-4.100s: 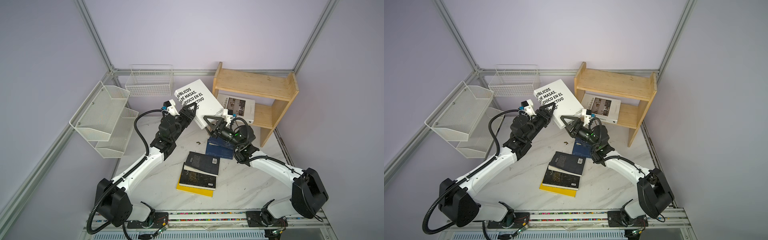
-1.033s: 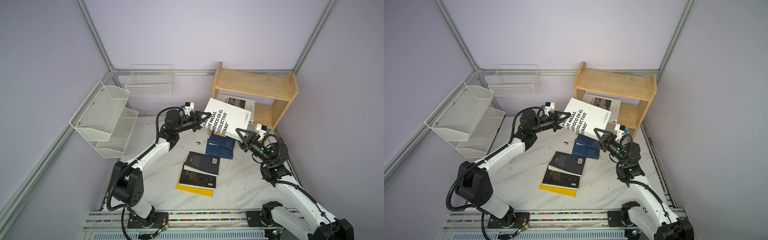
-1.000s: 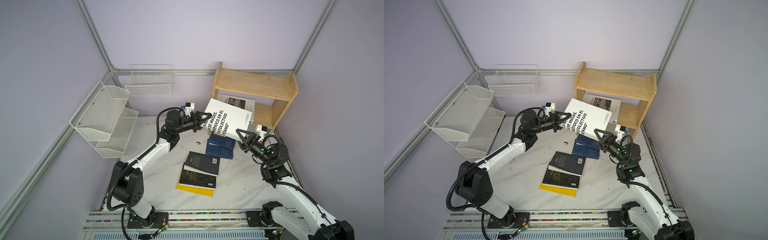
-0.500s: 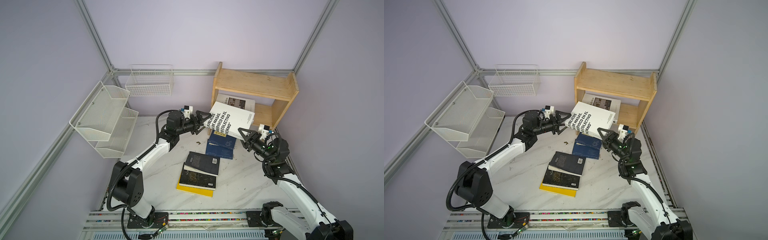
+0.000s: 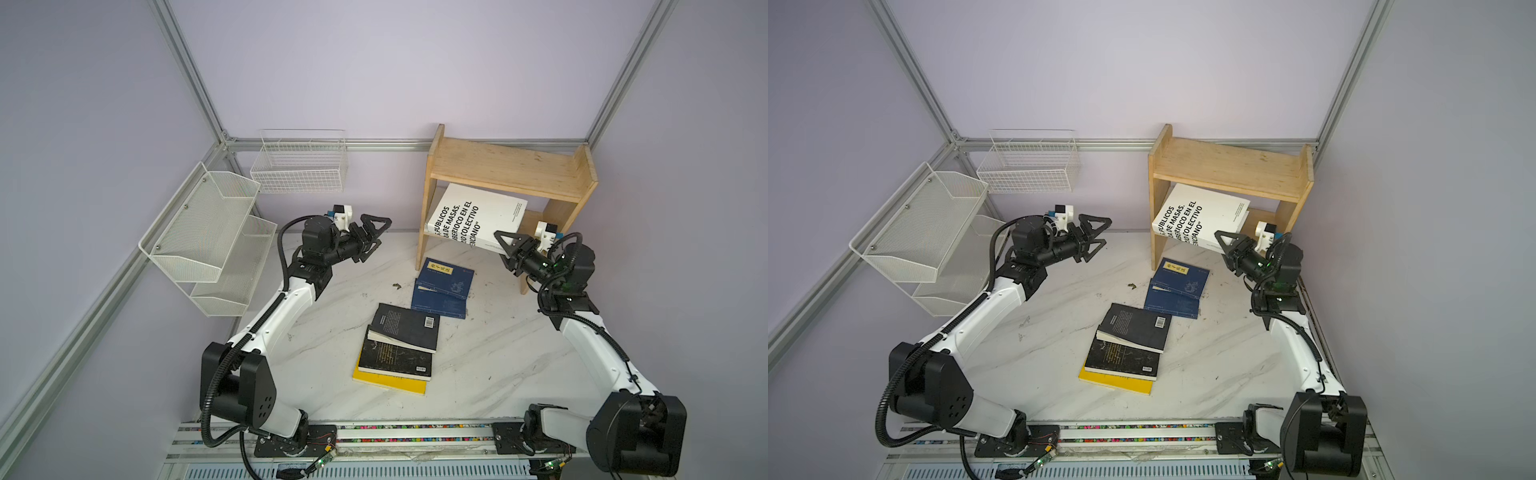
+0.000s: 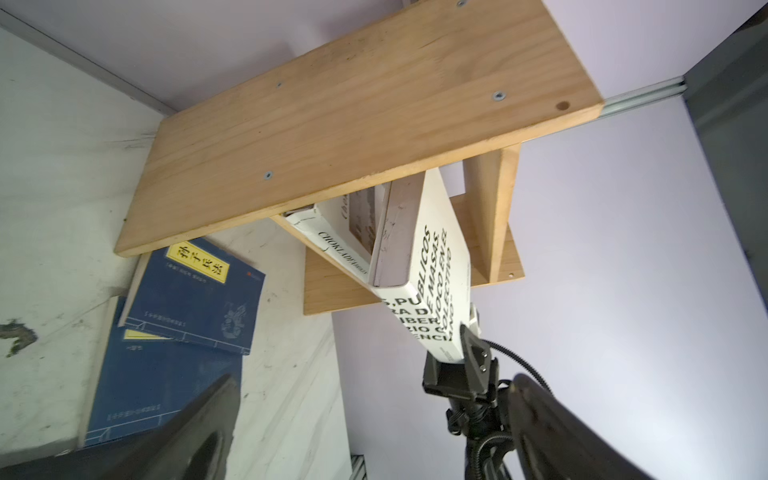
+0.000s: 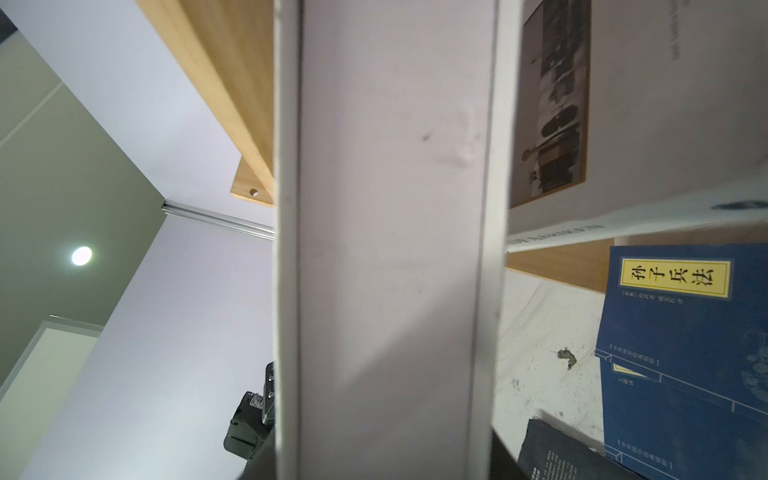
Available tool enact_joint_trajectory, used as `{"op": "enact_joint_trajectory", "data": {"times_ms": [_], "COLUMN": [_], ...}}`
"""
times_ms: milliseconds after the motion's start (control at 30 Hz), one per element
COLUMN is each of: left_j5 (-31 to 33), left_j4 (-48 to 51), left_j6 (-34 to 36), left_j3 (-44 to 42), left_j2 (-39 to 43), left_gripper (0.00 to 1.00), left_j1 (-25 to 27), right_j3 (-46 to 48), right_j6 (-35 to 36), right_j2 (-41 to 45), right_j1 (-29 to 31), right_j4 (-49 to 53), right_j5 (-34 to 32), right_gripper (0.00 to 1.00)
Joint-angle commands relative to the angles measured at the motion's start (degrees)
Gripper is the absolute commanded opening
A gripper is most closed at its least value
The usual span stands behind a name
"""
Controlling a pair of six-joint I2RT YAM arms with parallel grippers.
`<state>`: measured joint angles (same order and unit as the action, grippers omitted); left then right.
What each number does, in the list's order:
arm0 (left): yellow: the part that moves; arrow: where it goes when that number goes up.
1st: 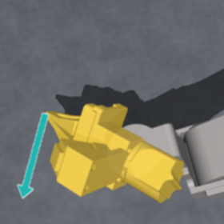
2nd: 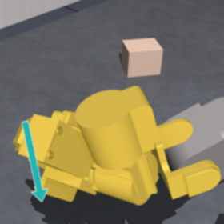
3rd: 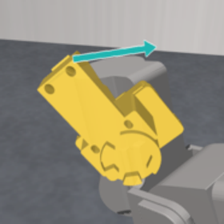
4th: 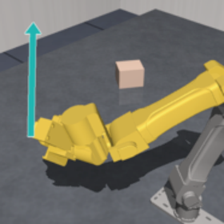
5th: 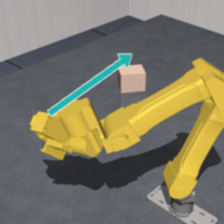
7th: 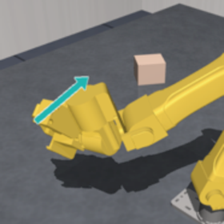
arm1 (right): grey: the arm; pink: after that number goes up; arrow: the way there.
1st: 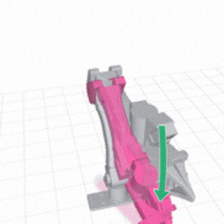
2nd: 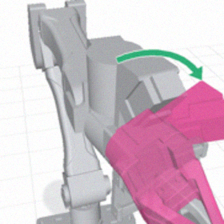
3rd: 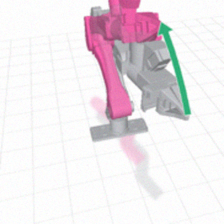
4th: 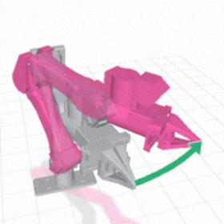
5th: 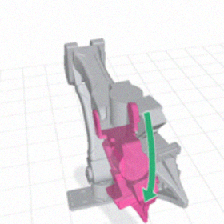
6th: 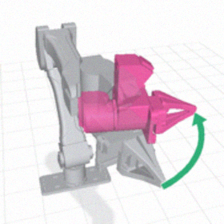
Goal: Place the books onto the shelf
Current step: 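Push the white book into the shelf with the right gripper while left gripper withdraws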
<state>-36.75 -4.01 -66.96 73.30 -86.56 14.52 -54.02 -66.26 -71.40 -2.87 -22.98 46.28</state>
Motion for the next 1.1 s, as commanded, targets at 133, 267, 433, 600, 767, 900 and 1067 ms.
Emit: {"op": "enact_joint_trajectory", "data": {"times_ms": [133, 267, 433, 600, 767, 900, 1067], "left_j5": [-0.51, 0.46, 0.03, -0.33, -1.21, -1.3, -1.48], "left_j4": [10.12, 11.57, 11.31, 11.3, 11.29, 11.29, 11.55], "left_j6": [13.45, 15.36, 15.37, 16.2, 16.53, 16.68, 17.13], "left_j3": [8.34, 10.38, 12.62, 16.38, 20.04, 22.04, 24.87], "left_j2": [-2.66, -3.91, -6.42, -9.41, -12.83, -14.87, -17.17], "left_gripper": [1.0, 1.0, 1.0, 1.0, 1.0, 1.0, 1.0], "left_j1": [-0.02, -0.02, -0.02, 0.07, 0.59, 1.13, 1.82], "right_j3": [-10.71, -12.96, -15.55, -16.54, -15.58, -15.97, -17.93], "right_j6": [9.83, 9.81, 10.01, 10.41, 7.25, 6.01, 6.97], "right_j2": [-5.64, -9.47, -13.18, -14.89, -15.69, -17.12, -19.35], "right_j1": [-0.29, -0.29, -0.29, -0.29, -0.28, -0.27, -0.33], "right_j4": [7.52, 7.16, 6.79, 6.68, 2.01, 0.38, 2.57], "right_j5": [2.16, 0.4, 1.07, 1.72, 1.37, 1.37, 2.09], "right_gripper": [0.41, 0.41, 0.4, 0.4, 0.4, 0.4, 0.4]}}
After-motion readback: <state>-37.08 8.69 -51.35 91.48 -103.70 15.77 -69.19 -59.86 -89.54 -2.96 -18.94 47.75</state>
